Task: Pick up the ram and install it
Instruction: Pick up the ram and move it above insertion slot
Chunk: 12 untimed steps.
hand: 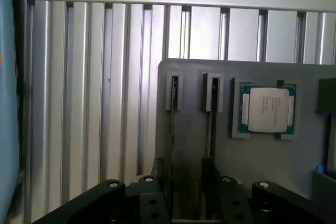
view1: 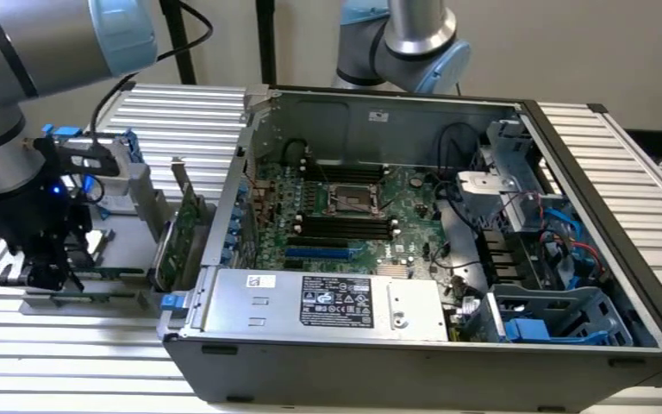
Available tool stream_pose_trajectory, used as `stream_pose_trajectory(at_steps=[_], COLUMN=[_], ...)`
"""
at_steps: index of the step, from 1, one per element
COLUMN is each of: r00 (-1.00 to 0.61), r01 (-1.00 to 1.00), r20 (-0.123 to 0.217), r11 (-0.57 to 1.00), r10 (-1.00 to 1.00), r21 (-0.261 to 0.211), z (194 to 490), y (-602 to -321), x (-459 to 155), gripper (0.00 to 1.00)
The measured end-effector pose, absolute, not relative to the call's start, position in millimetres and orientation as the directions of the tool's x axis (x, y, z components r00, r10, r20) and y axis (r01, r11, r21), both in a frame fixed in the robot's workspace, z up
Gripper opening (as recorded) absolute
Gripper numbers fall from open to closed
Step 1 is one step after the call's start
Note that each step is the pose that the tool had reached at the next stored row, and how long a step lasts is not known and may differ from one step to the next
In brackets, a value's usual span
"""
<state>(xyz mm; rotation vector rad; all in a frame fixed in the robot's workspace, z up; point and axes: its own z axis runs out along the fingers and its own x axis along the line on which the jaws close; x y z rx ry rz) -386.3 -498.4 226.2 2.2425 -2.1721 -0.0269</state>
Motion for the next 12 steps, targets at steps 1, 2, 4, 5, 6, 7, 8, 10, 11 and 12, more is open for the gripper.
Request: stream_pose_trajectory(at_steps=[1, 2, 4, 5, 6, 7, 8, 10, 11, 12], r00=[0.033, 0.034, 0.036, 0.037, 0.038, 0.039, 0.04, 0.042, 0.043, 0.044], r01=[-0.999, -0.999, -0.999, -0.999, -0.999, -0.999, -0.999, -0.999, -0.999, -0.999], r20=[0.001, 0.001, 0.001, 0.001, 0.001, 0.001, 0.001, 0.001, 0.001, 0.001], r11=[-0.033, -0.034, -0.036, -0.037, -0.038, -0.039, -0.04, -0.042, -0.043, -0.044], r10=[-0.999, -0.999, -0.999, -0.999, -0.999, -0.999, -0.999, -0.999, -0.999, -0.999], r21=[0.026, 0.026, 0.026, 0.026, 0.026, 0.026, 0.026, 0.026, 0.026, 0.026], z=[224, 223, 219, 217, 215, 214, 212, 208, 206, 204], y=[-499, -499, -500, -501, -502, -502, -503, -504, -504, -505], x=[-386, -386, -386, -386, -386, -386, -386, -386, -386, -386], gripper=[1.0, 1.0, 1.0, 1.0, 1.0, 1.0, 1.0, 1.0, 1.0, 1.0])
